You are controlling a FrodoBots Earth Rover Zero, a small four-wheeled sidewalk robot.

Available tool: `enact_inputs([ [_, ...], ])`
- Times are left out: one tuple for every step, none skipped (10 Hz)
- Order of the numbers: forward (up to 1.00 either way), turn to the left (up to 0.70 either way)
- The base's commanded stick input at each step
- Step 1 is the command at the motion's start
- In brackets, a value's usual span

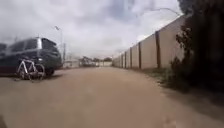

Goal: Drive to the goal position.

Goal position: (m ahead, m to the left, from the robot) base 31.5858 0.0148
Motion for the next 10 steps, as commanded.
enact_inputs([
  [1.0, 0.0],
  [1.0, 0.0],
  [1.0, 0.0],
  [1.0, 0.0],
  [1.0, 0.0],
  [1.0, 0.0],
  [1.0, 0.0],
  [1.0, 0.0],
  [1.0, 0.0],
  [1.0, 0.0],
])
